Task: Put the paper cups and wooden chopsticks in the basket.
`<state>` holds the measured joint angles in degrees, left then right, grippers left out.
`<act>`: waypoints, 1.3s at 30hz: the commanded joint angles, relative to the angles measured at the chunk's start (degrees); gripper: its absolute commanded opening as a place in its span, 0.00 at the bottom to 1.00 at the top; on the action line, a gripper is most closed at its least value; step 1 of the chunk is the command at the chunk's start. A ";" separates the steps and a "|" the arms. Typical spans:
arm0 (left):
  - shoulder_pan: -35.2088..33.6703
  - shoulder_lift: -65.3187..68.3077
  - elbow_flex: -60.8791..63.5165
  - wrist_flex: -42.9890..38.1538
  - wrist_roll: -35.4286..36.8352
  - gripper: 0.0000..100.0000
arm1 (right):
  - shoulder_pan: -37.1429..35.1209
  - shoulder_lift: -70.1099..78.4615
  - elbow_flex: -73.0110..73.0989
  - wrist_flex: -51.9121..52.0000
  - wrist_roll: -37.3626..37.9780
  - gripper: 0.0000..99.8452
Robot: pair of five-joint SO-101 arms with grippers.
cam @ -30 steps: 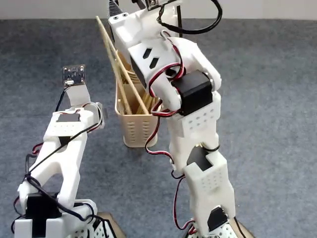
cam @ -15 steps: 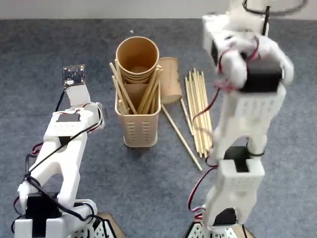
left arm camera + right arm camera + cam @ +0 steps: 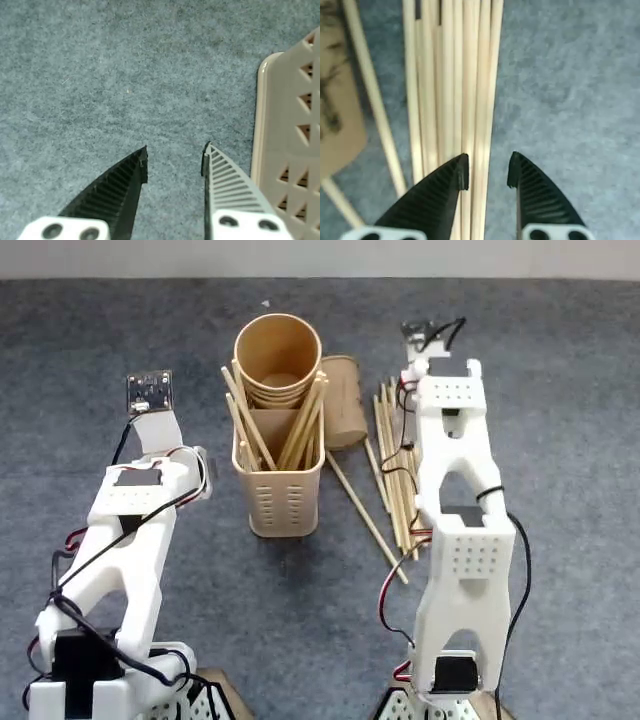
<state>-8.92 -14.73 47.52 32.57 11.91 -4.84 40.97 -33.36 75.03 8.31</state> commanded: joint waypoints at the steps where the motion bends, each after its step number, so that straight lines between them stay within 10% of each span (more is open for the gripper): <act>1: 0.13 -1.63 -0.22 -0.79 -0.62 0.20 | 0.40 2.51 0.13 -5.14 2.64 0.14; 14: 0.48 -1.63 -0.22 -1.05 -0.62 0.20 | 3.47 6.73 0.13 -7.43 3.08 0.01; 23: 0.48 -1.63 -0.22 -1.05 -0.62 0.20 | 6.55 -15.69 0.04 -6.29 -0.62 0.01; 39: 0.48 -1.54 -0.13 -1.05 -0.62 0.20 | -10.07 -49.89 0.13 -19.12 -0.62 0.01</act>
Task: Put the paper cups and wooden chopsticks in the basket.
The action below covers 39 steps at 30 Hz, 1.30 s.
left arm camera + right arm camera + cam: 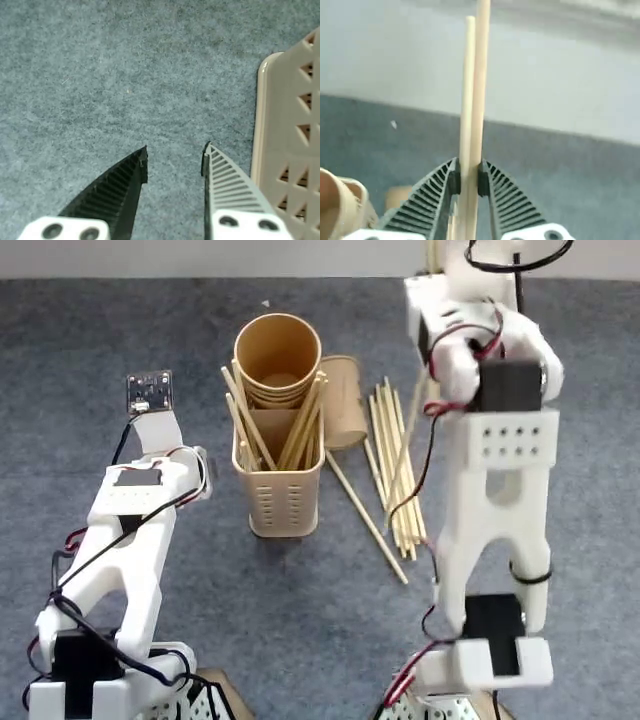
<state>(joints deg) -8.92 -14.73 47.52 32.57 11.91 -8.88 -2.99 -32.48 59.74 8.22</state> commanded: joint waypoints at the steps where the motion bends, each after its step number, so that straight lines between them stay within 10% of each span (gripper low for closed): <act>1: 0.48 -1.54 -0.13 -1.05 -0.62 0.20 | -7.60 -6.55 -0.75 -4.97 -0.53 0.01; 32: 0.48 -1.54 -0.13 -1.05 -3.69 0.20 | -21.85 -33.10 37.58 -32.40 -11.34 0.01; 39: 0.40 -1.54 -0.13 -1.05 -3.69 0.20 | -22.02 -33.27 40.13 -32.40 -11.34 0.22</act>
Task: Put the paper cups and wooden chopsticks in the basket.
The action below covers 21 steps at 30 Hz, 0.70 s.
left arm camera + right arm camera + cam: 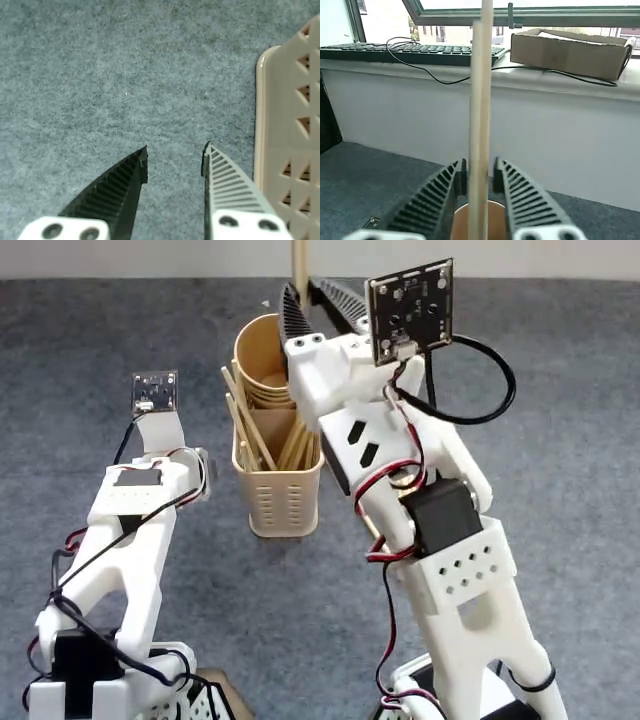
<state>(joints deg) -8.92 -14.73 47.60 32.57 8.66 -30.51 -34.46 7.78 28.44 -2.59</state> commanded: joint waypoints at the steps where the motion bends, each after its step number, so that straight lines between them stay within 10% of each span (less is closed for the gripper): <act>1: 0.40 -1.54 -0.22 -1.05 -0.44 0.20 | -0.40 -1.80 -0.13 -1.10 -0.53 0.22; 21: 0.57 -1.54 -0.22 -1.05 -0.44 0.20 | 24.13 23.34 5.49 17.36 6.33 0.22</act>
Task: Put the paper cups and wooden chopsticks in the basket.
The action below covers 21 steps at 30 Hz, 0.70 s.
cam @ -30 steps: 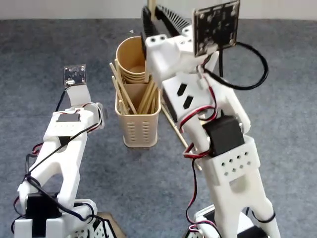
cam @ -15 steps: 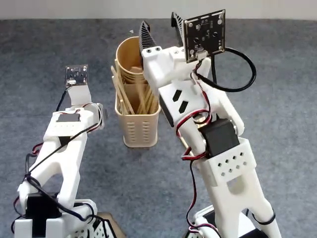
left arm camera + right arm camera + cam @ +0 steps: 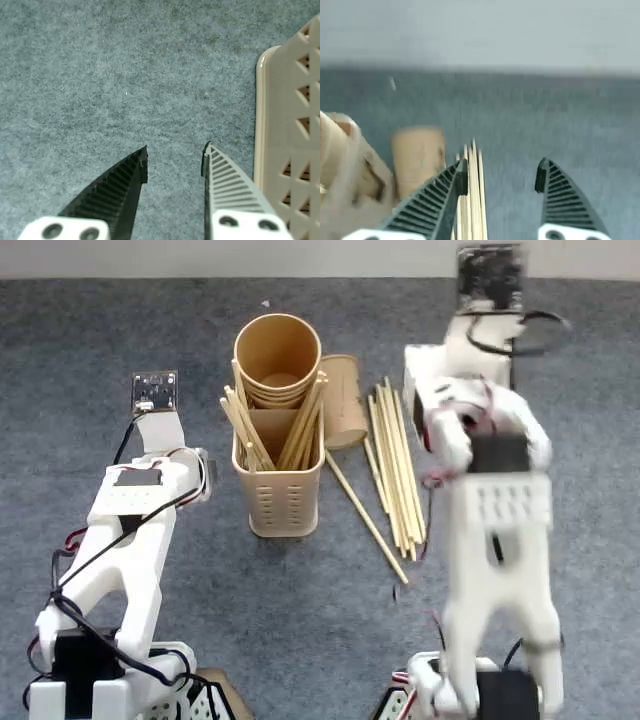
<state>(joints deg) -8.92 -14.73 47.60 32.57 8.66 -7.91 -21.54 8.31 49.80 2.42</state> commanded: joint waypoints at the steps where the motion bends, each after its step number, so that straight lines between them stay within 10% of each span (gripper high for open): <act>1: 0.57 -1.54 -0.22 -1.05 -0.44 0.20 | 1.54 13.49 6.46 -6.37 1.32 0.22; 21: 0.48 -1.54 -0.22 -0.97 -0.44 0.20 | 1.63 38.29 8.75 -15.96 4.57 0.22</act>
<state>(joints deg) -8.92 -14.73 47.60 32.57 8.66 -7.38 16.26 17.19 34.51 5.05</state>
